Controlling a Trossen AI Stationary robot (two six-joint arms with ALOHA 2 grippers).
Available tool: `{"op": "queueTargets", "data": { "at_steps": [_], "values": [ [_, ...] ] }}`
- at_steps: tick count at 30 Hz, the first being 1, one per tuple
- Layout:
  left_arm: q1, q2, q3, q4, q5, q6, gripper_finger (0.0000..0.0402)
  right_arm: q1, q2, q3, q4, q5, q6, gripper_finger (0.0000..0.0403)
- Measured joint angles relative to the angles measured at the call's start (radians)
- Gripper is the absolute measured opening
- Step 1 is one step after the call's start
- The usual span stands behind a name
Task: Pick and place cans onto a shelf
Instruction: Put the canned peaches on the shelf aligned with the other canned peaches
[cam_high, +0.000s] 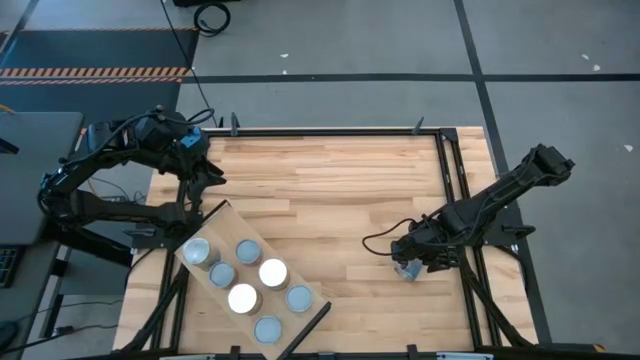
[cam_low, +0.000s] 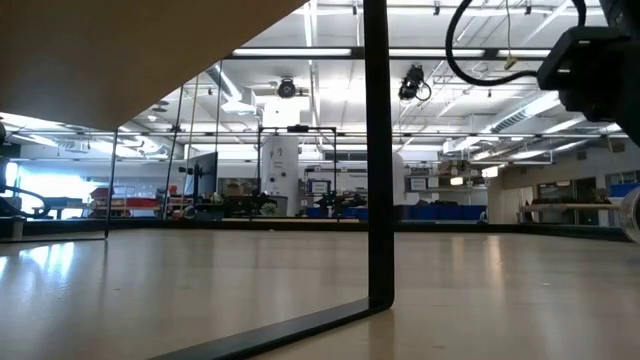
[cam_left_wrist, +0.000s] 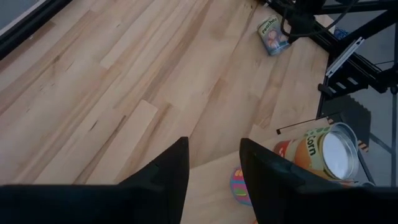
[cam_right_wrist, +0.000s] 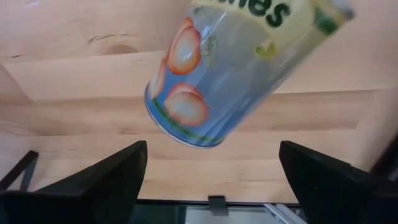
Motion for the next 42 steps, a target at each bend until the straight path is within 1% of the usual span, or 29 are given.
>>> {"op": "queueTargets", "data": {
  "at_steps": [4, 33, 35, 38, 42],
  "values": [
    [0.000, 0.000, 0.000, 0.000, 0.000, 0.000, 0.0149, 0.000, 0.000, -0.036, 0.059, 0.000, 0.023, 0.0373],
    [0.000, 0.000, 0.000, -0.001, 0.000, 0.022, 0.0149, -0.003, 0.000, -0.037, 0.042, 0.029, 0.051, 0.0373],
    [0.000, 0.000, 0.000, -0.001, 0.000, 0.023, 0.0149, -0.002, 0.000, -0.037, 0.038, 0.045, 0.050, 0.0373],
    [0.000, 0.000, 0.000, -0.002, 0.000, 0.022, 0.0149, -0.003, 0.000, -0.037, 0.036, 0.107, 0.033, 0.0373],
    [0.000, 0.000, 0.000, -0.002, 0.000, 0.016, 0.0149, -0.008, 0.000, -0.037, 0.012, 0.119, 0.014, 0.0373]
  ]
}}
